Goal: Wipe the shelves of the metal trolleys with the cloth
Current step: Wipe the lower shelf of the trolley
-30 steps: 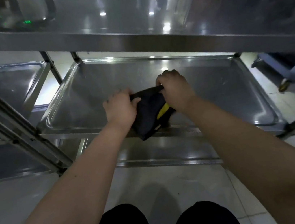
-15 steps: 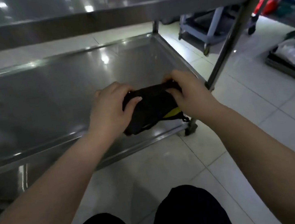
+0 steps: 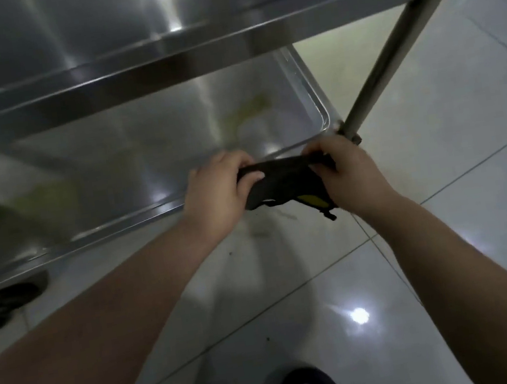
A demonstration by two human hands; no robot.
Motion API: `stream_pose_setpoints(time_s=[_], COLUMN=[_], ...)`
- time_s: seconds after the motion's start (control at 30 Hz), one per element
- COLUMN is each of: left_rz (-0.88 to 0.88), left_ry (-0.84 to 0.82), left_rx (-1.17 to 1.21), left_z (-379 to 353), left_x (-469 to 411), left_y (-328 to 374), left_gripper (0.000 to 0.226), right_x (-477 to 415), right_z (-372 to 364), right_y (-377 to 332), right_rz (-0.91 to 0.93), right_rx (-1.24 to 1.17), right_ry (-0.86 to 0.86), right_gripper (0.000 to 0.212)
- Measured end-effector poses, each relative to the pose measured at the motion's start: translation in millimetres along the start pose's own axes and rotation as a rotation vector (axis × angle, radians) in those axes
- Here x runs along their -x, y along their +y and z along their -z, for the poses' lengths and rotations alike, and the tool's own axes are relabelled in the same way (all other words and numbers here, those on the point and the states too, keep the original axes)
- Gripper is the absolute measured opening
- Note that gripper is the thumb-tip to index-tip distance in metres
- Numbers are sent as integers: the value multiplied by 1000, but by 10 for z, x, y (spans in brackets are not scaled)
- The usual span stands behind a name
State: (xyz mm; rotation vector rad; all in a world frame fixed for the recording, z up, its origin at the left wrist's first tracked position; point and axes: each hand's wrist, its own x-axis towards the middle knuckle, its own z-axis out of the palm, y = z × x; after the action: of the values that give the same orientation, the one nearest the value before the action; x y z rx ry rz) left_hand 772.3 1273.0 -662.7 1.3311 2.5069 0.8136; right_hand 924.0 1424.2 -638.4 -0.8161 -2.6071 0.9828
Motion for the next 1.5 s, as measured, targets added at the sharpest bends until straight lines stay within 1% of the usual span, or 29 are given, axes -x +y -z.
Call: stream_pose_setpoints(time_s=[0.1, 0.13, 0.17, 0.2, 0.23, 0.27, 0.33, 0.37, 0.4, 0.47, 0.57, 0.67, 0.77, 0.87, 1.0, 1.07, 1.17, 1.23, 1.3, 1.37, 1.5], left_rz=[62, 88, 120, 174, 242, 306, 369, 377, 382, 386, 398, 415, 416, 415, 431, 438, 447, 452, 456, 460, 460], left_ry=[118, 146, 163, 155, 114, 57, -20, -34, -38, -51, -102, -66, -53, -61, -53, -29, 4, 17, 18, 9, 8], left_rx=[37, 15, -39, -115, -199, -275, -398, -434, -448, -472, -514, -489, -503, -512, -508, -505, -502, -496, -491, -474, -473], left_z=[-145, -203, -267, -339, -408, -467, -505, -491, -455, -396, -423, -481, -499, -508, -532, -550, -559, -554, -547, -540, -549], left_x=[-561, -759, -916, -1021, -1068, -1054, -932, -865, -821, -787, -743, -739, -782, -808, -868, -882, -867, -858, -851, -850, -896], left_y=[4, -54, -146, -274, -427, -595, -919, -1065, -1191, -1404, -1594, -1614, -1603, -1609, -1631, -1635, -1652, -1661, -1657, -1651, -1647], left_gripper=[25, 25, 27, 32, 39, 46, 54, 55, 56, 56, 58, 57, 58, 58, 58, 60, 64, 65, 65, 65, 66], right_x=[-620, -871, -1092, -1273, -1397, -1462, -1461, -1430, -1395, -1366, -1459, -1665, -1928, -2322, -2695, -2639, -2393, -2352, -2473, -2661, -2914], right_z=[24, -20, -115, -256, -426, -611, -975, -1127, -1240, -1359, -1312, -1183, -1153, -1186, -1364, -1561, -1903, -1982, -1901, -1700, -1249], right_y=[143, 192, 232, 268, 292, 309, 350, 393, 442, 533, 652, 785, 853, 812, 546, 312, 2, -62, 24, 235, 694], right_rz=[-73, -102, -128, -148, -153, -141, -118, -132, -150, -143, -89, -48, -34, -66, -166, -99, 100, 145, 161, 131, -39], right_rx=[19, 49, 138, 294, 450, 542, 550, 520, 509, 567, 605, 623, 641, 650, 652, 672, 655, 650, 655, 664, 653], right_ry=[58, 84, 97, 81, 24, -63, -253, -311, -332, -298, -267, -274, -246, -218, -181, -202, -236, -243, -268, -259, -205], right_gripper=[21, 23, 27, 32, 41, 52, 67, 71, 74, 76, 77, 77, 76, 75, 76, 76, 74, 74, 75, 76, 78])
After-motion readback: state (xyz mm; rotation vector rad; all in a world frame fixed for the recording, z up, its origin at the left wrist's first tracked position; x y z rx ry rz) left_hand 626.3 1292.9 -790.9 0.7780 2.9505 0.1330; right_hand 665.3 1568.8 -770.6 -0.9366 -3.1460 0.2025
